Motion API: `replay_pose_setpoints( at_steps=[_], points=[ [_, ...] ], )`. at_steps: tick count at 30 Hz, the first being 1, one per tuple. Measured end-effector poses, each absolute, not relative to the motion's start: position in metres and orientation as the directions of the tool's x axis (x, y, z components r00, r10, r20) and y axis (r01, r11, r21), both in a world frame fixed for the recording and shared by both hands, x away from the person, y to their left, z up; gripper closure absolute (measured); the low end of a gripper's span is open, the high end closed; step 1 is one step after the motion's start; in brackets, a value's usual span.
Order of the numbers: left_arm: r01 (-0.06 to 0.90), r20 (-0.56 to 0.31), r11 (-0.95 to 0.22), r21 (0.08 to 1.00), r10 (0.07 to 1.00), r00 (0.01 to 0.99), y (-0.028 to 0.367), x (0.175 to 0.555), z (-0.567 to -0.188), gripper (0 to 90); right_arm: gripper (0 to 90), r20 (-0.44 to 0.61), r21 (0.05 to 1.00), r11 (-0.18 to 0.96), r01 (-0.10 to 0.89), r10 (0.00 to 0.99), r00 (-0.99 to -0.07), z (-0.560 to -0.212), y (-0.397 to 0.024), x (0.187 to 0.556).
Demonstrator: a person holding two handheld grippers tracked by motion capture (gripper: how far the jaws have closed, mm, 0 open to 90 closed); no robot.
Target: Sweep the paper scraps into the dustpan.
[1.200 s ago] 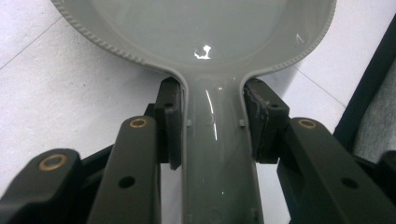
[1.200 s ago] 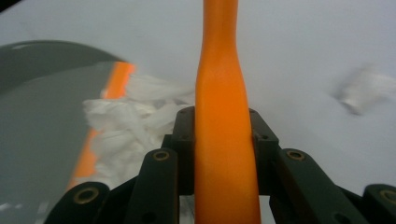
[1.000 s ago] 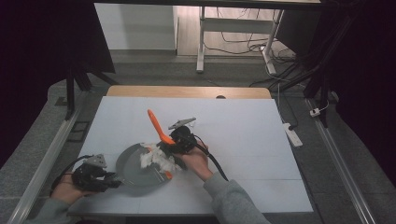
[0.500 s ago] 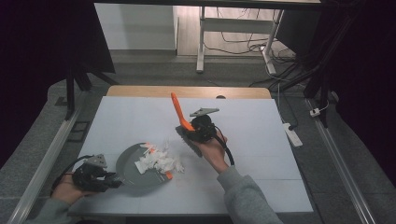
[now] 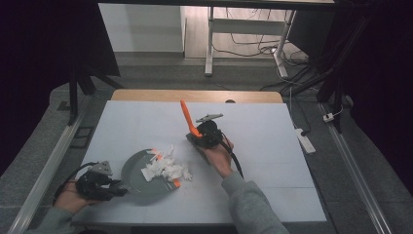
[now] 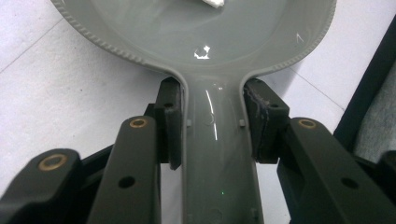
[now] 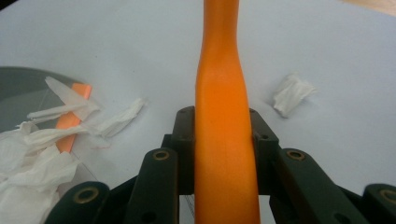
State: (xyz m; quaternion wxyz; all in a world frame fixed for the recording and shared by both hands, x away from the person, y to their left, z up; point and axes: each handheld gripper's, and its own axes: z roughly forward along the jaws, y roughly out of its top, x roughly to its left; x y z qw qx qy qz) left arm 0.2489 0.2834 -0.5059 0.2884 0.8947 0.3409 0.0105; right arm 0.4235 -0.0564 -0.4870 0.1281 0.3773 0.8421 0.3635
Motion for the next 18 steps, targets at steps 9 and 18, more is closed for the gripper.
replay_pose_setpoints(
  at_steps=[9, 18],
  points=[
    [0.608, -0.186, -0.596, 0.524, 0.617, 0.765, 0.279, 0.25, -0.507, 61.5, 70.1, 0.05, 0.694, 0.492, 0.526, 0.695, -0.717, -0.495, -0.028, 0.418],
    [0.608, -0.187, -0.595, 0.527, 0.616, 0.765, 0.276, 0.252, -0.508, 61.5, 70.1, 0.043, 0.684, 0.533, 0.498, 0.652, -0.757, -0.496, -0.005, 0.407]
  ],
)
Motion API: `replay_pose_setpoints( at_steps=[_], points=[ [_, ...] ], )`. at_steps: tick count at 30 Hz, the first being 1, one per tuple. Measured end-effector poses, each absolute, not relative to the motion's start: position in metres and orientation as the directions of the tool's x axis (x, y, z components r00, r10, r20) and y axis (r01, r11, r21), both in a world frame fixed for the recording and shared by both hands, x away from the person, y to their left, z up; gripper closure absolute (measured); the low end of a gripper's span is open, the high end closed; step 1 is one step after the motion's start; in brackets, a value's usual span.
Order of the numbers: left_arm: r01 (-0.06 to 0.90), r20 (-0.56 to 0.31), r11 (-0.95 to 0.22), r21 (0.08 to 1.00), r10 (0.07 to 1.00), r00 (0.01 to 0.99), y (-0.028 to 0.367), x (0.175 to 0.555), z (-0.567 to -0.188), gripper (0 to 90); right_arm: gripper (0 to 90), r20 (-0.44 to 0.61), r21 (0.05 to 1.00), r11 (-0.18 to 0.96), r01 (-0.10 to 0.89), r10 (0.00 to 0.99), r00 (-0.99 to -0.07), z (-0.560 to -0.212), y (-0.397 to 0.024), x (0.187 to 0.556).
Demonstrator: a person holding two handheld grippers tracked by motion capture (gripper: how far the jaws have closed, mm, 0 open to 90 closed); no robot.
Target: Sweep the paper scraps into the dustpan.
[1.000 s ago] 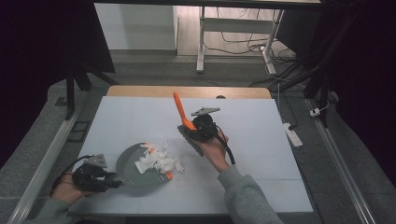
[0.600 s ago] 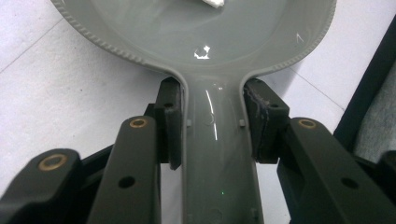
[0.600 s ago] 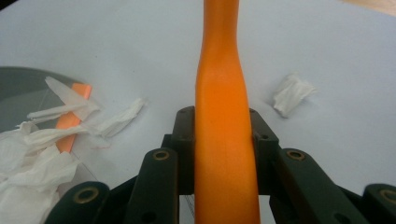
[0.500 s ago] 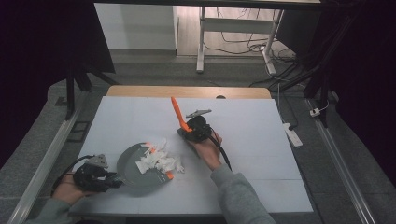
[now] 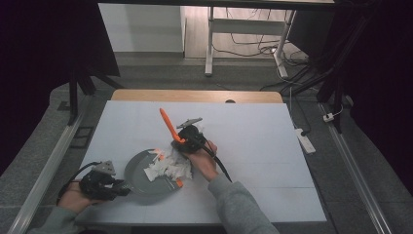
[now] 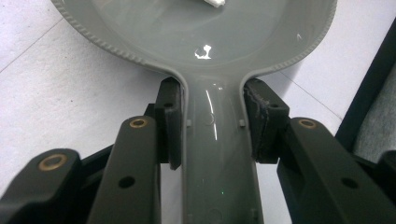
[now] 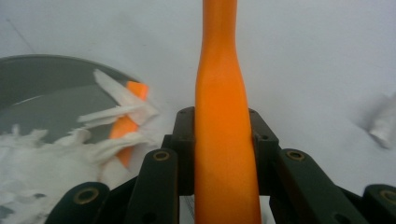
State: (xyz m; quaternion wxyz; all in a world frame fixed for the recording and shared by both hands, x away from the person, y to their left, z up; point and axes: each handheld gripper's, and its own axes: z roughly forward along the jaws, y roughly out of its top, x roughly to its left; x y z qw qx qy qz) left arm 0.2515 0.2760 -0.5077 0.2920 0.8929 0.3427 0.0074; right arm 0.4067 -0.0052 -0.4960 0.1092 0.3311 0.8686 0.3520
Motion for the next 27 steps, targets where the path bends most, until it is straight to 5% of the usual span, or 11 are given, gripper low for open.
replay_pose_setpoints(
  at_steps=[7, 15, 27],
  points=[
    [0.61, -0.188, -0.59, 0.528, 0.619, 0.762, 0.274, 0.252, -0.508, 61.5, 70.1, 0.071, 0.678, 0.56, 0.476, 0.595, -0.801, -0.496, 0.011, 0.39],
    [0.613, -0.191, -0.586, 0.53, 0.622, 0.759, 0.272, 0.253, -0.509, 61.5, 70.1, 0.231, 0.701, 0.508, 0.499, 0.501, -0.834, -0.481, 0.015, 0.375],
    [0.611, -0.19, -0.592, 0.526, 0.618, 0.763, 0.272, 0.252, -0.509, 61.5, 70.1, 0.089, 0.75, 0.444, 0.49, 0.667, -0.74, -0.45, -0.046, 0.407]
  ],
)
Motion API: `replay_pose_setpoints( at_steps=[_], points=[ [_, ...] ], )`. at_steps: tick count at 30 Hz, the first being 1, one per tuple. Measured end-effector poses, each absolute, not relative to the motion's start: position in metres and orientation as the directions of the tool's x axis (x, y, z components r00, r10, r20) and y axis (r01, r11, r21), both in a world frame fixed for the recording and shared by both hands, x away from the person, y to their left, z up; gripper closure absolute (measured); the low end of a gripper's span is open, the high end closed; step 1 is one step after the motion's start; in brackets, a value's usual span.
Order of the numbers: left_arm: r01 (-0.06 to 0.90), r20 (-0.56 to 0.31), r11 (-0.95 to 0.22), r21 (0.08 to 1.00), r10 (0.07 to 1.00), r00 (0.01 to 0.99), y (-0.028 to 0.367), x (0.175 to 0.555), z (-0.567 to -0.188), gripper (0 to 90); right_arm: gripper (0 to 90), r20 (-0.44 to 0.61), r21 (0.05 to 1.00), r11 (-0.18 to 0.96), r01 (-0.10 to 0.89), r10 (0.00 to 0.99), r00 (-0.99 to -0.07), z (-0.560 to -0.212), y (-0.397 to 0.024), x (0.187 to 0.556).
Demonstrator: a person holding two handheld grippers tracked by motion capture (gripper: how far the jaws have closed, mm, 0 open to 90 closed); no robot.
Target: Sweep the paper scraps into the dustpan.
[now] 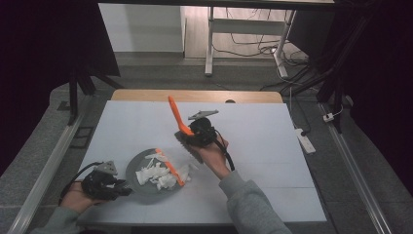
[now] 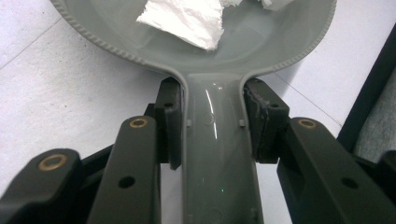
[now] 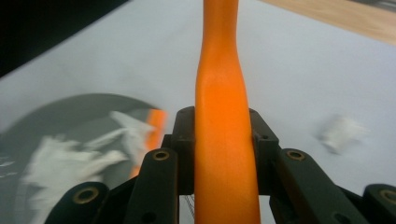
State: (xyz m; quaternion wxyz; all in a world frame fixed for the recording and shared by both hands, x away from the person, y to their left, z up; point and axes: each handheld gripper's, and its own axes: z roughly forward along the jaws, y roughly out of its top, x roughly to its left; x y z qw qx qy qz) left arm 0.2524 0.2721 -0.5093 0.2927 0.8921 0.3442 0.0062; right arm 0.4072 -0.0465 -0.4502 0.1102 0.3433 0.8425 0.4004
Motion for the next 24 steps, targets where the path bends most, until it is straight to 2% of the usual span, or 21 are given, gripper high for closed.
replay_pose_setpoints(
  at_steps=[8, 16, 20, 24],
  points=[
    [0.61, -0.193, -0.591, 0.527, 0.616, 0.763, 0.271, 0.252, -0.51, 61.5, 70.1, 0.007, 0.703, 0.471, 0.533, 0.745, -0.667, -0.466, -0.069, 0.433],
    [0.599, -0.187, -0.607, 0.522, 0.604, 0.775, 0.265, 0.253, -0.511, 61.5, 70.1, -0.051, 0.653, 0.518, 0.552, 0.758, -0.651, -0.481, -0.072, 0.444],
    [0.6, -0.19, -0.605, 0.523, 0.604, 0.774, 0.263, 0.254, -0.511, 61.5, 70.1, -0.033, 0.632, 0.524, 0.57, 0.754, -0.656, -0.488, -0.068, 0.443],
    [0.603, -0.19, -0.601, 0.525, 0.607, 0.771, 0.263, 0.254, -0.511, 61.5, 70.1, 0.002, 0.628, 0.544, 0.557, 0.715, -0.699, -0.489, -0.055, 0.431]
  ],
)
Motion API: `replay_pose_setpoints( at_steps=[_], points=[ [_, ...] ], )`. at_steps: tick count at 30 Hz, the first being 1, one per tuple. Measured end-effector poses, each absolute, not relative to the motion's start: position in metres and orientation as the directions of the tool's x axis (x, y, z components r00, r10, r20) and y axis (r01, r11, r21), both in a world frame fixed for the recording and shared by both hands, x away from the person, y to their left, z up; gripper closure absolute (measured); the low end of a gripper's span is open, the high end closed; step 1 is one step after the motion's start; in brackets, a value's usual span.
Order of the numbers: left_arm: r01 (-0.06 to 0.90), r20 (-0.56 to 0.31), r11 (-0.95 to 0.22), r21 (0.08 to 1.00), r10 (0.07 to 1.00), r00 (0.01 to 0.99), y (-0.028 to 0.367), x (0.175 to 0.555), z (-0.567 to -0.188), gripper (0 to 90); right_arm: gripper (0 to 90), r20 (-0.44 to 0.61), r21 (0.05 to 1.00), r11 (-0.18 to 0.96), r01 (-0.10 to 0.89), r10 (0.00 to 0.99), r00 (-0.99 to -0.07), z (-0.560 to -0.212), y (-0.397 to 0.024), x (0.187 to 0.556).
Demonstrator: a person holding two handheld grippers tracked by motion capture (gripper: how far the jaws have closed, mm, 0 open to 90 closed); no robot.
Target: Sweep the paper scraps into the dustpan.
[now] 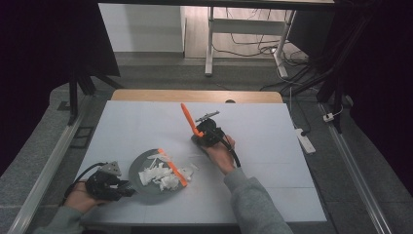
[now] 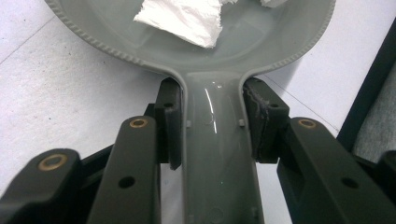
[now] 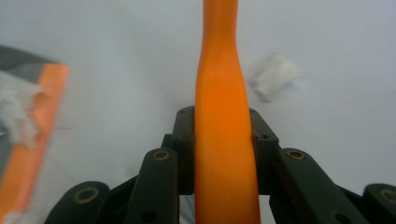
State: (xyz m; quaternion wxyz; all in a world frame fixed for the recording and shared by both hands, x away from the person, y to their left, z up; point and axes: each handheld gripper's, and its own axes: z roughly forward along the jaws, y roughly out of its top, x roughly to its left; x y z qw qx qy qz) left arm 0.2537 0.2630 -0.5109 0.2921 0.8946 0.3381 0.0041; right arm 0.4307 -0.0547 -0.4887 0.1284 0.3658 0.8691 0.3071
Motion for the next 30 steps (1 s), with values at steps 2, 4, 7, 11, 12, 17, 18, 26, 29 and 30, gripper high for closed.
replay_pose_setpoints(
  at_steps=[2, 4, 7, 11, 12, 17, 18, 26, 29, 30],
  points=[
    [0.604, -0.191, -0.599, 0.526, 0.609, 0.77, 0.263, 0.254, -0.511, 61.5, 70.1, 0.037, 0.627, 0.552, 0.55, 0.684, -0.728, -0.489, -0.044, 0.421],
    [0.603, -0.189, -0.601, 0.525, 0.608, 0.771, 0.262, 0.254, -0.511, 61.5, 70.1, 0.07, 0.624, 0.57, 0.534, 0.64, -0.765, -0.49, -0.031, 0.409],
    [0.604, -0.191, -0.597, 0.527, 0.61, 0.769, 0.262, 0.255, -0.511, 61.5, 70.1, 0.1, 0.623, 0.613, 0.486, 0.553, -0.827, -0.488, -0.01, 0.389],
    [0.608, -0.193, -0.591, 0.53, 0.614, 0.766, 0.261, 0.254, -0.511, 61.5, 70.1, 0.154, 0.672, 0.582, 0.458, 0.495, -0.855, -0.473, -0.004, 0.377],
    [0.606, -0.192, -0.594, 0.53, 0.612, 0.767, 0.262, 0.254, -0.511, 61.5, 70.1, 0.144, 0.689, 0.568, 0.451, 0.502, -0.853, -0.468, -0.008, 0.378],
    [0.608, -0.194, -0.589, 0.533, 0.614, 0.765, 0.262, 0.255, -0.511, 61.5, 70.1, 0.101, 0.723, 0.486, 0.491, 0.628, -0.772, -0.454, -0.043, 0.402],
    [0.61, -0.195, -0.586, 0.534, 0.616, 0.763, 0.261, 0.255, -0.511, 61.5, 70.1, 0.087, 0.727, 0.476, 0.495, 0.652, -0.753, -0.453, -0.051, 0.408],
    [0.614, -0.195, -0.582, 0.533, 0.622, 0.758, 0.259, 0.256, -0.512, 61.5, 70.1, 0.068, 0.745, 0.387, 0.543, 0.767, -0.639, -0.453, -0.096, 0.438],
    [0.618, -0.197, -0.578, 0.533, 0.625, 0.755, 0.258, 0.257, -0.513, 61.5, 70.1, 0.049, 0.744, 0.385, 0.546, 0.784, -0.619, -0.453, -0.103, 0.444],
    [0.619, -0.197, -0.578, 0.532, 0.626, 0.754, 0.258, 0.257, -0.513, 61.5, 70.1, 0.045, 0.743, 0.386, 0.547, 0.787, -0.616, -0.452, -0.105, 0.447]
  ],
)
